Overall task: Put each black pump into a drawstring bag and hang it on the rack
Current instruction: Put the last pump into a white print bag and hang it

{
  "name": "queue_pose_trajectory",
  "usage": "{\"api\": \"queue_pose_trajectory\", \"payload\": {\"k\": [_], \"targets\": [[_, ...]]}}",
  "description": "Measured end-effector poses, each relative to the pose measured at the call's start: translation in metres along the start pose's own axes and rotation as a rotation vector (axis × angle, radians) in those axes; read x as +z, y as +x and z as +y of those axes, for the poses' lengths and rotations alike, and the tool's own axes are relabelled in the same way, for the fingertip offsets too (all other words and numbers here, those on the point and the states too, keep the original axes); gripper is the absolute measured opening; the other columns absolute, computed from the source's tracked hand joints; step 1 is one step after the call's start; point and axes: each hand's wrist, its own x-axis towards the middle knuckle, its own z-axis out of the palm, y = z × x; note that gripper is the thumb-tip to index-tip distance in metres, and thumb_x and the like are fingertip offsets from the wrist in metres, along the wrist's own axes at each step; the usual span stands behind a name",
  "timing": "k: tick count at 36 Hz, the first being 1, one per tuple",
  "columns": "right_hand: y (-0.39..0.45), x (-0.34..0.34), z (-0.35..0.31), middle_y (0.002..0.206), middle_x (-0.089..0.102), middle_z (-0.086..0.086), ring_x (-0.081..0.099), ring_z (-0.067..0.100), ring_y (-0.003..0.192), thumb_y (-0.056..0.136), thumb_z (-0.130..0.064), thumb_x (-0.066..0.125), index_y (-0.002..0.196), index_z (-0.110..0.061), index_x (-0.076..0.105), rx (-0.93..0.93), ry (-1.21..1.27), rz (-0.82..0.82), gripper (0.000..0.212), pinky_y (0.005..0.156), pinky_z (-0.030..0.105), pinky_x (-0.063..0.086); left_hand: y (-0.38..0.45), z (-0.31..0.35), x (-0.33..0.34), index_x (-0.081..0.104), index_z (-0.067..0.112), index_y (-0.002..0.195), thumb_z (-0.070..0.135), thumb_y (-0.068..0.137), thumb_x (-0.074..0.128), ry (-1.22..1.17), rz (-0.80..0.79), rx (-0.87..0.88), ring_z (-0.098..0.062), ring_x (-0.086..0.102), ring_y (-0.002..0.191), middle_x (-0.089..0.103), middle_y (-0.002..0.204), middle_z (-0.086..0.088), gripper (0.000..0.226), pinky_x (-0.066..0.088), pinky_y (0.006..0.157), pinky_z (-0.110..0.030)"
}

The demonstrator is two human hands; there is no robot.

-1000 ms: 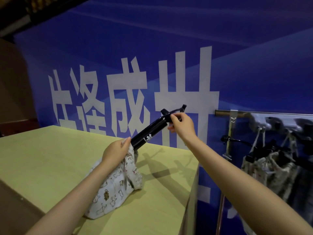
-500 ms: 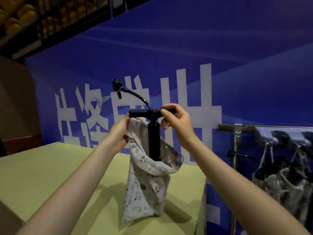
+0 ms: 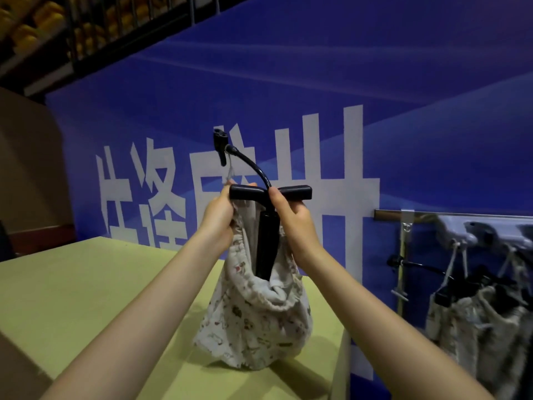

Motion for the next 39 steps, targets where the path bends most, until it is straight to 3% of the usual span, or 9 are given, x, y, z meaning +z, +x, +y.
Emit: {"api": "queue_pose_trajectory", "payload": {"k": [4,7,12,16,23,27,30,34,39], "targets": [[0.004,-0.002,-0.003,0.084,0.072,-0.009,0.068,0.0,0.074,0.089,-0.042,0.063,0.091,-0.021,0.068,0.054,-0.003,-0.01,0.021,0.067,0.016,0.05,0.007,0.005,-0.011,0.067,0.01,0.103,0.051,0.1,0.038,0.392,0.06,0.093,-0.025,0.062,0.083,0.069,0.091,-0.011,0.05,0.046,0.069,-0.031],[0.005,-0.002,-0.004,0.082,0.071,-0.01,0.067,-0.004,0.069,0.089,-0.04,0.064,0.09,-0.021,0.067,0.074,0.042,0.008,0.02,0.06,0.013,0.048,0.005,0.011,-0.026,0.055,0.013,0.078,0.051,0.102,0.027,0.88,0.042,0.267,-0.019,0.049,0.066,0.056,0.072,-0.008,0.053,0.032,0.057,-0.03],[0.01,0.003,-0.004,0.089,0.072,-0.005,0.067,0.005,0.079,0.088,-0.042,0.066,0.092,-0.021,0.068,0.121,0.07,0.095,0.021,0.064,0.017,0.049,-0.002,0.014,-0.056,0.041,0.012,0.063,0.048,0.095,0.05,1.106,-0.167,0.277,-0.012,0.038,0.045,0.037,0.054,-0.004,0.049,0.035,0.047,-0.022],[0.015,0.006,0.001,0.087,0.071,-0.005,0.066,0.009,0.084,0.087,-0.044,0.067,0.09,-0.022,0.068,0.134,0.074,0.149,0.022,0.071,0.022,0.049,-0.011,0.02,-0.074,0.066,0.003,0.081,0.031,0.087,0.069,1.007,-0.204,0.151,-0.012,0.054,0.054,0.058,0.061,-0.003,0.028,0.052,0.057,-0.023],[0.014,0.015,0.004,0.088,0.07,-0.006,0.066,0.008,0.084,0.089,-0.04,0.066,0.095,-0.021,0.068,0.127,0.11,0.13,0.02,0.07,0.019,0.048,-0.022,0.029,-0.091,0.07,0.003,0.092,0.026,0.091,0.064,0.735,-0.194,0.074,-0.017,0.059,0.069,0.064,0.079,-0.007,0.023,0.055,0.062,-0.022],[0.013,0.022,0.004,0.087,0.072,-0.005,0.067,0.009,0.081,0.088,-0.038,0.068,0.093,-0.02,0.069,0.116,0.109,0.104,0.019,0.068,0.018,0.051,-0.026,0.038,-0.086,0.064,0.014,0.08,0.026,0.097,0.054,0.24,-0.17,0.081,-0.016,0.054,0.08,0.059,0.078,0.0,0.023,0.048,0.081,-0.029],[0.012,0.026,0.004,0.085,0.073,-0.002,0.069,0.011,0.08,0.086,-0.036,0.071,0.089,-0.017,0.071,0.068,0.072,0.085,0.019,0.069,0.022,0.055,-0.029,0.045,-0.072,0.065,0.014,0.088,0.022,0.099,0.05,-0.109,-0.161,0.029,-0.011,0.058,0.076,0.064,0.077,0.002,0.021,0.044,0.078,-0.026],[0.009,0.026,0.001,0.077,0.073,-0.007,0.069,0.004,0.07,0.086,-0.034,0.07,0.086,-0.019,0.071,0.03,0.057,0.058,0.015,0.059,0.015,0.051,-0.034,0.039,-0.058,0.067,0.008,0.103,0.018,0.1,0.046,0.018,-0.149,0.16,-0.01,0.066,0.082,0.072,0.088,0.001,0.023,0.051,0.074,-0.025],[0.008,0.018,0.001,0.077,0.071,-0.008,0.067,0.0,0.068,0.09,-0.027,0.067,0.085,-0.018,0.07,-0.022,0.113,0.098,0.011,0.06,0.013,0.05,-0.041,0.024,-0.061,0.066,0.002,0.107,0.015,0.101,0.045,0.13,-0.111,0.258,-0.016,0.067,0.094,0.072,0.105,-0.006,0.025,0.055,0.089,-0.028]]}}
